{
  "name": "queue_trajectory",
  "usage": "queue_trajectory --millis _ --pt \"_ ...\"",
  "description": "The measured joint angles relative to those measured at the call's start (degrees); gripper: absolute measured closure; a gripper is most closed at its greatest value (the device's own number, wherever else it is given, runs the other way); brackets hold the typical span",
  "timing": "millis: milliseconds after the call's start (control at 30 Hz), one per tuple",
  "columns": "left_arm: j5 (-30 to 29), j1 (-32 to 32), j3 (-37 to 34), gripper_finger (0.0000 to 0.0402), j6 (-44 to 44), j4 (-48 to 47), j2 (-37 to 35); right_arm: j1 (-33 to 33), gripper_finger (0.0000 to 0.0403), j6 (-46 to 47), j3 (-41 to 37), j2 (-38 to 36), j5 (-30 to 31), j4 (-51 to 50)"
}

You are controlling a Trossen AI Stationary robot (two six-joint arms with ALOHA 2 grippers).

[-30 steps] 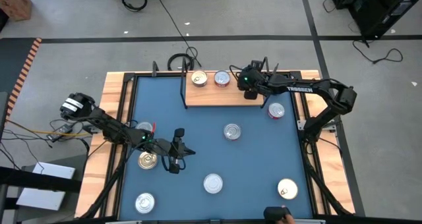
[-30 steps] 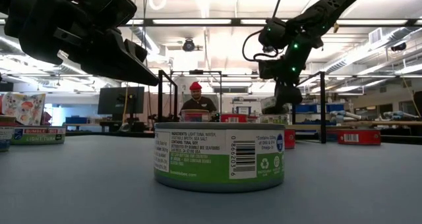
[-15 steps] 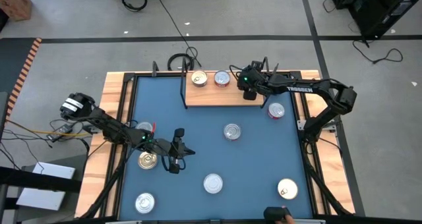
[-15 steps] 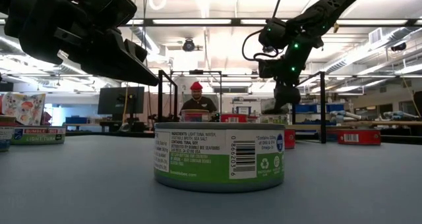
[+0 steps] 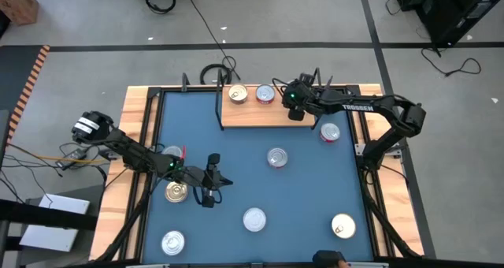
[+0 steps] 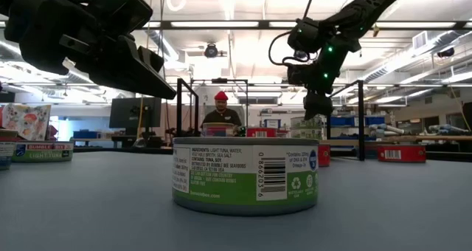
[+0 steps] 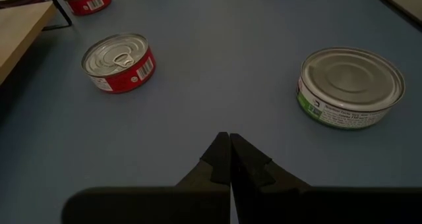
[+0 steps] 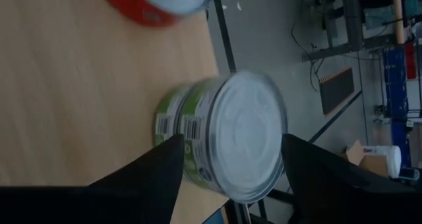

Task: Stack canned seafood by type on shelf
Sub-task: Stack the green tuna can on top of the other green tuna can on the shelf, then stack the red tuna can on top of the other red tuna can on the shelf

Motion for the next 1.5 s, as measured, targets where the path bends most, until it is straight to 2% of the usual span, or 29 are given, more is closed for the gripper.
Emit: queue_trajectory --millis 233,367,500,667,700,933,1067,1300,1500 --pt "1.4 0.0 0.0 0.0401 0.0 0.2 0.0 4.3 0.0178 2.5 7.8 0.0 1.6 -7.4" --pt "1.6 0.0 0.0 0.0401 0.0 0.3 0.0 7.1 0.0213 6.5 12.5 0.0 1.5 -11.6" --pt "2.0 0.0 0.0 0.0401 0.0 0.8 0.0 10.0 0.0274 8.2 13.5 -0.3 -1.4 -11.4" --pt "2.5 0.0 0.0 0.0401 0.2 1.6 0.0 11.7 0.0380 11.1 13.5 -0.3 -9.4 -9.8" --pt "2.5 0.0 0.0 0.0401 0.4 1.8 0.0 11.8 0.0390 11.5 13.2 -0.3 -11.2 -8.4" --pt "5.9 0.0 0.0 0.0401 1.6 1.8 0.0 13.4 0.0396 13.8 6.1 -0.3 -20.5 9.9" --pt "7.0 0.0 0.0 0.0401 1.6 1.8 -1.2 15.1 0.0396 15.5 2.3 -0.3 -22.6 17.7" --pt "8.4 0.0 0.0 0.0401 3.0 -3.1 -7.7 20.4 0.0399 18.2 -1.9 -0.3 -22.7 21.4" --pt "8.4 0.0 2.8 0.0401 2.0 -17.2 -13.2 26.4 0.0400 19.8 -2.9 -0.3 -21.6 22.9"
